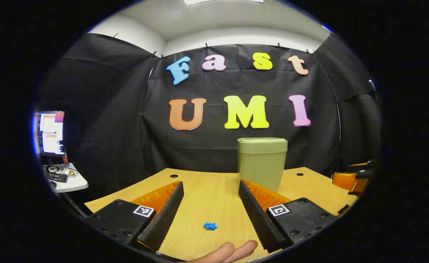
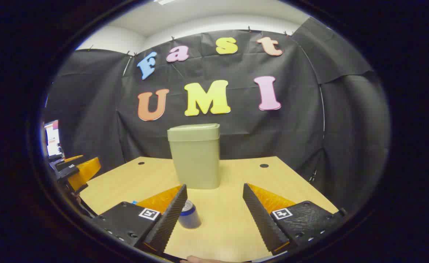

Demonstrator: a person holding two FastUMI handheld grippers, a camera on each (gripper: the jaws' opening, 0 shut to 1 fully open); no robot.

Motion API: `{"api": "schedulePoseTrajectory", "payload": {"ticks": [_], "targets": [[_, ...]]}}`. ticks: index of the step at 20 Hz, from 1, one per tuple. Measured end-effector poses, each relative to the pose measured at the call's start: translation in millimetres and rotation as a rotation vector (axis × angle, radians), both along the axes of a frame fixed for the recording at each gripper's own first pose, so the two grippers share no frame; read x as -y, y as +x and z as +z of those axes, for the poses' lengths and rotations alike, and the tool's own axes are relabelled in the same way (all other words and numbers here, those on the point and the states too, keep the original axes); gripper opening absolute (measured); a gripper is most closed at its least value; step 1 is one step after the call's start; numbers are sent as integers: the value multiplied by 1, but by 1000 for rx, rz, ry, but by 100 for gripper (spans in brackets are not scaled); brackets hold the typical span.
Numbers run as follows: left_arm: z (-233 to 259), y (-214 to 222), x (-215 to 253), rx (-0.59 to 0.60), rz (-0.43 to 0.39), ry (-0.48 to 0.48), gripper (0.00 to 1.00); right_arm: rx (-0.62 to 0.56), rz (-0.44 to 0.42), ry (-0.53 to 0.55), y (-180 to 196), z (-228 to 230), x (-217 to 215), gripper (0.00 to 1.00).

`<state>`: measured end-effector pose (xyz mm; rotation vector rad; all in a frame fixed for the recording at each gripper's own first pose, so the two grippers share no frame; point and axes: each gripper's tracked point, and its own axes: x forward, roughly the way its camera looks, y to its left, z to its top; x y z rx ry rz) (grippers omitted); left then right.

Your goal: Press the lid of the desktop garbage bin to open it, pick up the crumpled paper on the desktop and throw it into the bin, then pick up the pop can on the desktop and drop it into the bin, and finally close the garbage bin lid.

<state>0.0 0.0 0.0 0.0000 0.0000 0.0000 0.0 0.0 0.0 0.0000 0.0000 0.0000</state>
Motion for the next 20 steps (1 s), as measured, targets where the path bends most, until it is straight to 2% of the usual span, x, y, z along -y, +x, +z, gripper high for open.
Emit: {"api": "schedulePoseTrajectory", "payload": {"ticks": [1, 3, 7, 9, 13, 20], "targets": [[0, -2, 2, 0, -9, 12, 98, 11, 8, 12, -2, 3, -2, 96], [3, -7, 4, 8, -20, 34, 98, 35, 18, 10, -6, 4, -6, 94], [6, -10, 2, 24, -18, 65, 97, 75, 14, -66, -14, 12, -11, 93], [-2, -8, 9, -2, -40, 58, 97, 85, 26, -88, -17, 11, -18, 95], [-7, -4, 11, -24, -49, 38, 97, 101, 11, -139, -19, 12, -22, 94], [-14, -2, 14, -38, -62, 32, 98, 107, 1, -152, -19, 10, -23, 95]]}}
